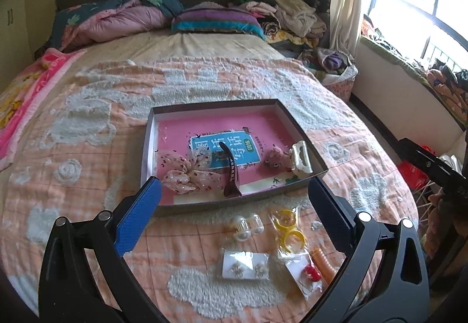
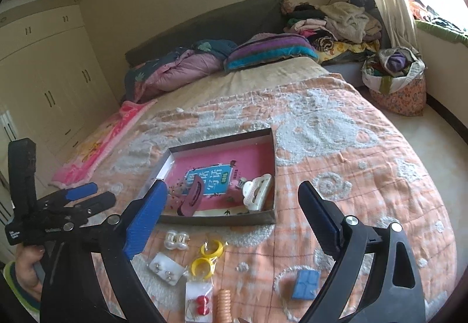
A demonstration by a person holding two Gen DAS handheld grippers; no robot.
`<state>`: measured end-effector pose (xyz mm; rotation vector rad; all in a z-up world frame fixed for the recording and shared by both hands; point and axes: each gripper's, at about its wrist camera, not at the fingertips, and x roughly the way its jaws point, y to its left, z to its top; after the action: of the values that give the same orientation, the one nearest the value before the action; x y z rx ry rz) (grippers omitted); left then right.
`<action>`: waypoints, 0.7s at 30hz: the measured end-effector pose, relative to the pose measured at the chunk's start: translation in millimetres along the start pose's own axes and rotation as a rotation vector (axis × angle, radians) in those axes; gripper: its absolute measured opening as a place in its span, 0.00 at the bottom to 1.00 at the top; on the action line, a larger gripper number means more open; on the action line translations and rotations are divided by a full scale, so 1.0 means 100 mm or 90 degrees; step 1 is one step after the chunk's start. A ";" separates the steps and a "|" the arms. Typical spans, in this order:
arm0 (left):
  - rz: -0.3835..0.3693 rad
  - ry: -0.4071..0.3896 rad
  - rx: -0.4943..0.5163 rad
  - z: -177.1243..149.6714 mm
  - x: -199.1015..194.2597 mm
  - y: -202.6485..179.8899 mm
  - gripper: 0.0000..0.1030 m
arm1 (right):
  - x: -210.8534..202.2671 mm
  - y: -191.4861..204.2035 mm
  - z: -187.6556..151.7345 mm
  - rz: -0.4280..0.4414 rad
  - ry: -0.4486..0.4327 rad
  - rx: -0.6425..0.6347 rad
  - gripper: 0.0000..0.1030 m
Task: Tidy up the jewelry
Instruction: 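Withdraw both tools from the box toward the remaining jewelry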
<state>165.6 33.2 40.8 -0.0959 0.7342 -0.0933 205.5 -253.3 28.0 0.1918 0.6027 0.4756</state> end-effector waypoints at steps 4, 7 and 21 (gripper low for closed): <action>-0.012 -0.014 0.001 -0.06 -0.16 -0.03 0.91 | -0.22 0.02 -0.01 -0.007 -0.012 -0.001 0.88; -0.018 -0.022 0.007 -0.09 -0.25 -0.08 0.91 | -0.41 0.05 0.00 -0.014 -0.027 -0.009 0.88; -0.035 -0.028 0.011 -0.33 -0.58 -0.15 0.91 | -1.13 0.13 -0.13 -0.020 -0.070 -0.055 0.88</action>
<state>99.9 23.6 56.4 -0.1010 0.6868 -0.1502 111.4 -296.0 77.6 0.1260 0.4758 0.4573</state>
